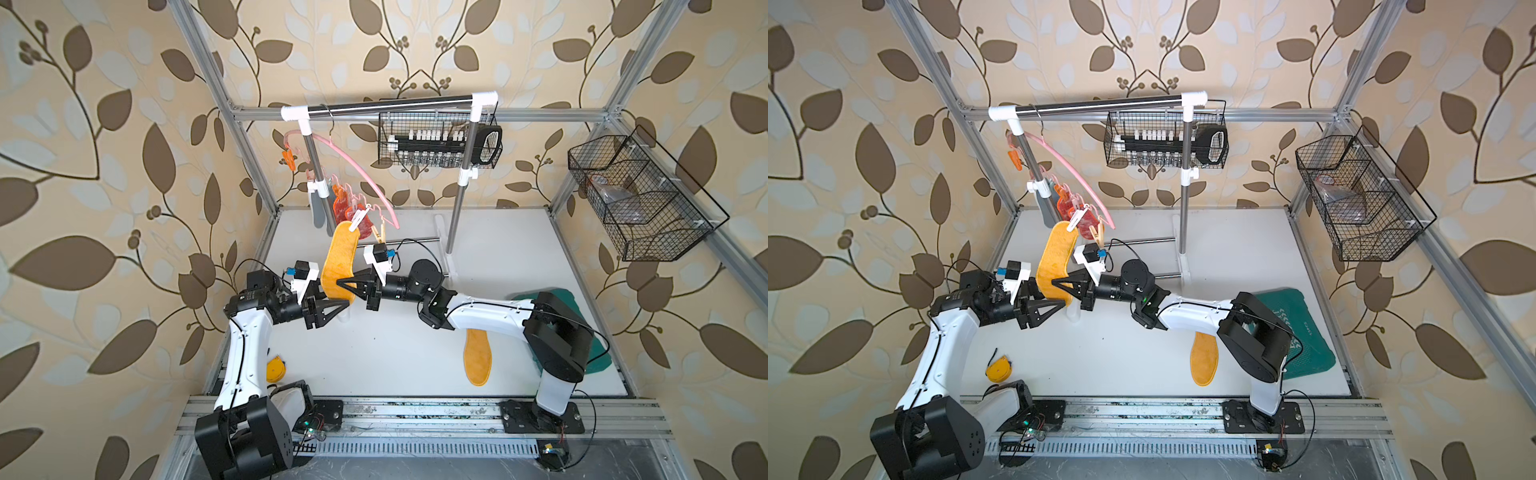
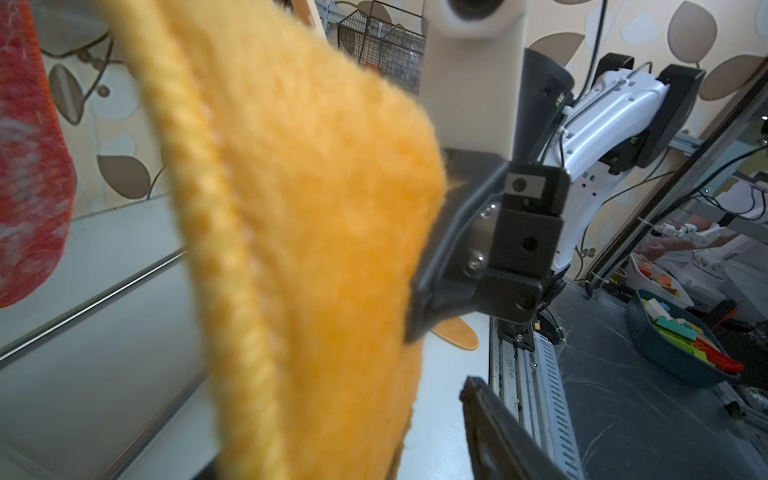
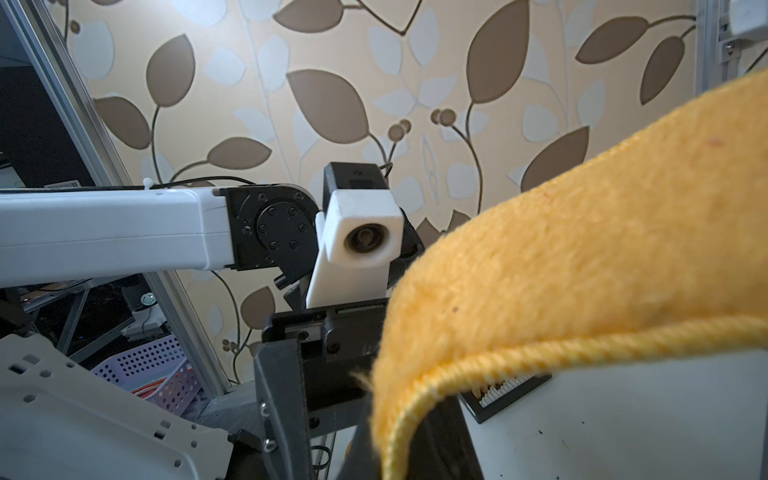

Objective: Take the shoe insoles off the hanger
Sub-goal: Remove the insole from the hanger.

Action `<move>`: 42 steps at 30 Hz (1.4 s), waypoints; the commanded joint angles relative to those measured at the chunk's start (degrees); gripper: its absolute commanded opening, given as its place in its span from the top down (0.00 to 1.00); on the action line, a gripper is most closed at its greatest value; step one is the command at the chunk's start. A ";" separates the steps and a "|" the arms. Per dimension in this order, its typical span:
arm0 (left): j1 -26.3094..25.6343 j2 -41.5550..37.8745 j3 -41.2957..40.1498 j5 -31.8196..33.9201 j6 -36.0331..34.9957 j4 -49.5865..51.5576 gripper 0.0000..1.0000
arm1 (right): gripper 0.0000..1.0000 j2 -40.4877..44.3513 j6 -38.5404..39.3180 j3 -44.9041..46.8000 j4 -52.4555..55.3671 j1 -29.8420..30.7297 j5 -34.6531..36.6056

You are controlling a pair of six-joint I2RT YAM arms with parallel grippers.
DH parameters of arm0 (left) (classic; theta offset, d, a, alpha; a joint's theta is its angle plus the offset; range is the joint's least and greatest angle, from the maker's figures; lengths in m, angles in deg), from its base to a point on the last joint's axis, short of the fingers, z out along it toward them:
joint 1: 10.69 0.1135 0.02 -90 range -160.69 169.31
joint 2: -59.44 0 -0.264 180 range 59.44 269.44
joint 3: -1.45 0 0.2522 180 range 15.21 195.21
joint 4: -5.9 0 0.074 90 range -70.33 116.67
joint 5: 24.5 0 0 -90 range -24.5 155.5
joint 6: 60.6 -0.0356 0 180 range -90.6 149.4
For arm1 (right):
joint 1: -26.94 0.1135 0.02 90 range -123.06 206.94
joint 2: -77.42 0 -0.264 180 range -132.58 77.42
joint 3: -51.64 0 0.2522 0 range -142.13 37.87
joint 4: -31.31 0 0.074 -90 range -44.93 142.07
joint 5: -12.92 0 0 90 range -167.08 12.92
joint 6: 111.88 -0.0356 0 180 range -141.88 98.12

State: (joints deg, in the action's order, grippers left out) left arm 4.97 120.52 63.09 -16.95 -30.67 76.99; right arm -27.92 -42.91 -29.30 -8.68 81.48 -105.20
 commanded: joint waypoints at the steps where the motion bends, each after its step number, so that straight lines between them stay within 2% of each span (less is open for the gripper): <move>1: -0.71 0.09 0.42 -0.37 -0.55 0.73 0.47 | 1.00 -1.41 -0.61 -2.03 -1.62 0.38 -0.62; 4: -0.92 -0.15 0.29 -0.33 -0.75 0.77 0.50 | 1.00 -1.52 -0.76 -2.08 -1.62 0.37 -0.65; 11: -1.09 -0.96 -0.42 0.59 -1.71 1.03 0.75 | 0.99 -1.62 -1.42 -2.00 -1.62 0.34 -0.38; 13: -1.07 -1.14 -0.59 0.83 -1.97 1.21 0.79 | 0.96 -1.46 -1.64 -1.82 -1.21 0.31 0.12; 17: -1.07 -1.23 -0.75 1.34 -3.02 1.91 1.00 | 0.83 -0.85 -1.38 -1.59 1.82 0.39 1.35; 19: -1.07 -1.23 -0.77 1.49 -3.16 2.08 1.00 | 0.79 -0.71 -1.41 -0.98 1.45 0.34 1.53; 23: -1.07 -1.14 -0.95 1.72 -3.87 2.51 1.00 | 0.57 -0.08 -2.21 0.05 0.80 0.30 2.06; 24: -1.15 -1.07 -1.02 1.85 -4.38 2.72 1.00 | 0.56 0.09 -2.68 0.43 0.59 0.30 2.83; 28: -1.44 -0.89 -1.64 2.84 -5.49 3.15 1.00 | 0.52 -0.41 -5.42 0.76 0.50 -0.29 3.35; 32: -1.69 0.20 -2.48 4.14 -6.57 2.98 1.00 | 0.47 -2.49 -12.69 0.73 -1.53 -1.63 2.03; 38: -2.27 2.67 -2.44 5.51 -7.48 2.57 1.00 | 0.45 -6.61 -17.12 5.14 -10.47 -2.34 4.60; 42: -3.65 3.70 -3.64 8.98 -2.72 -2.93 1.00 | 0.45 -8.63 -19.46 7.31 -15.25 -3.37 3.80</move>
State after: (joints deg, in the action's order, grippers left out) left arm 2.39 124.06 60.01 -8.91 -35.59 77.23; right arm -34.82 -59.42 -23.95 -18.85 78.62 -101.70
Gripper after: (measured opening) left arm 0.059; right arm 0.550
